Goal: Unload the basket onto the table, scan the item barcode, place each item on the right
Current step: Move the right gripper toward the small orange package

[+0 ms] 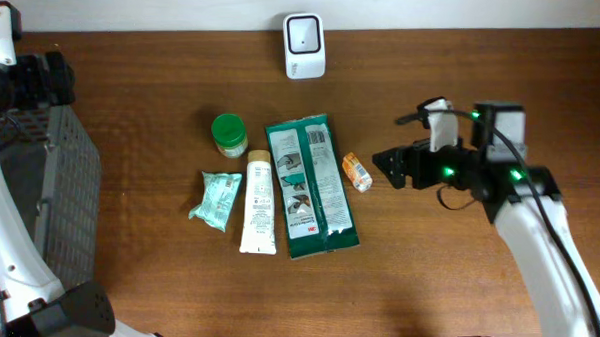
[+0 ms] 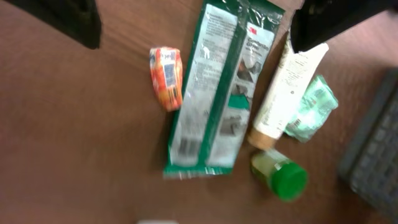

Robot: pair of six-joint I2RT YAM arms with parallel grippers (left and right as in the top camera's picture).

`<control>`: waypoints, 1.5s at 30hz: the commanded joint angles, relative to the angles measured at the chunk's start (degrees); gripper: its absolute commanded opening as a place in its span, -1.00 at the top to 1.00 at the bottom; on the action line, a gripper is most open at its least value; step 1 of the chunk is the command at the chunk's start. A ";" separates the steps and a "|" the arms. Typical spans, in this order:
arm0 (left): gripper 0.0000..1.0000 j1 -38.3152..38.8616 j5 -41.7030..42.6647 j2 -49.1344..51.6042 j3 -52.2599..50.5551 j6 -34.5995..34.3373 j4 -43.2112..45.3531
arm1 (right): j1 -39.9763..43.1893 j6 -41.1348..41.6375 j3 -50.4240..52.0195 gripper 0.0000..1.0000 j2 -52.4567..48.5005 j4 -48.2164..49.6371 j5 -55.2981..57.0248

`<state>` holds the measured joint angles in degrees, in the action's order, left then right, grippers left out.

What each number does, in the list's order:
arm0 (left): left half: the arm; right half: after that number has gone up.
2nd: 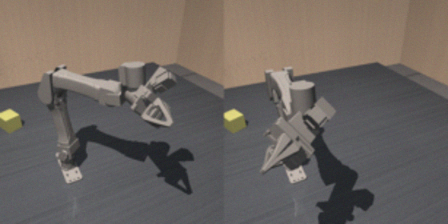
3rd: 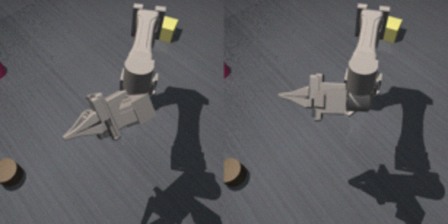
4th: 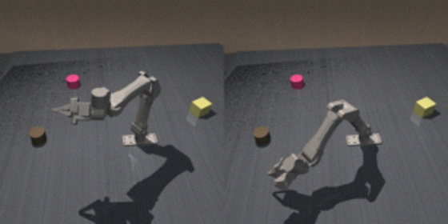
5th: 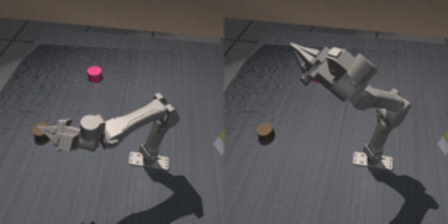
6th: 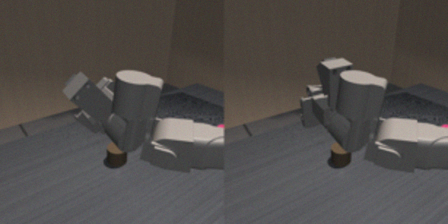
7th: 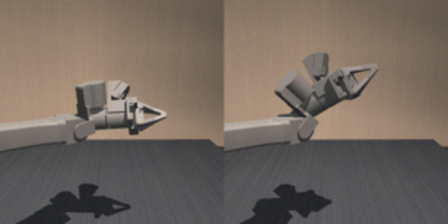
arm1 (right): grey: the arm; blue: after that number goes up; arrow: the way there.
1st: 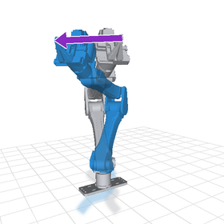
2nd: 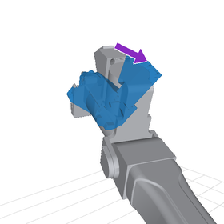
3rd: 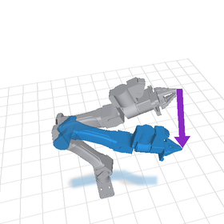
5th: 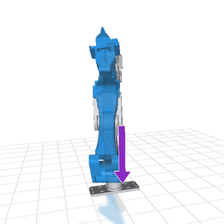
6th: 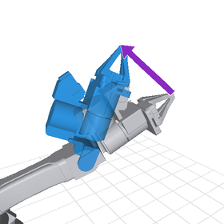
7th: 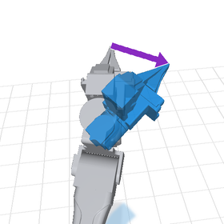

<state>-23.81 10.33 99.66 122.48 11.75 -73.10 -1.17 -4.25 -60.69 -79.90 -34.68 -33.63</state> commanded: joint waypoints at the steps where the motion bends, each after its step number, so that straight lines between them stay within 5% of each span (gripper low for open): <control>1: -0.98 -0.26 0.61 0.09 -0.13 -0.52 0.11 | -1.20 1.33 -2.45 -0.76 -8.52 -0.07 2.19; 11: -0.98 -0.26 0.61 0.09 -0.13 -0.52 0.11 | -13.16 1.75 -10.54 -0.55 -25.86 0.85 21.57; 23: -0.98 -0.26 0.61 0.09 -0.13 -0.52 0.11 | -14.95 1.77 -10.47 0.28 -29.33 0.83 28.06; 26: -0.98 -0.26 0.61 0.09 -0.13 -0.52 0.11 | -14.95 1.79 -10.47 0.64 -29.33 0.20 27.87; 32: -0.98 -0.26 0.61 0.09 -0.13 -0.52 0.11 | -14.95 2.49 -13.38 0.79 -25.55 -5.09 30.58; 40: -0.98 -0.26 0.59 0.09 -0.13 -0.52 0.11 | -17.00 13.86 -17.84 0.87 -22.97 -13.73 60.50; 45: -0.98 -0.26 0.61 0.09 -0.13 -0.52 0.11 | -20.46 14.01 -17.25 0.78 -27.80 -12.44 62.84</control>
<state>-23.81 10.33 99.66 122.48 11.75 -73.08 -19.14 7.77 -78.43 -104.36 -47.55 23.64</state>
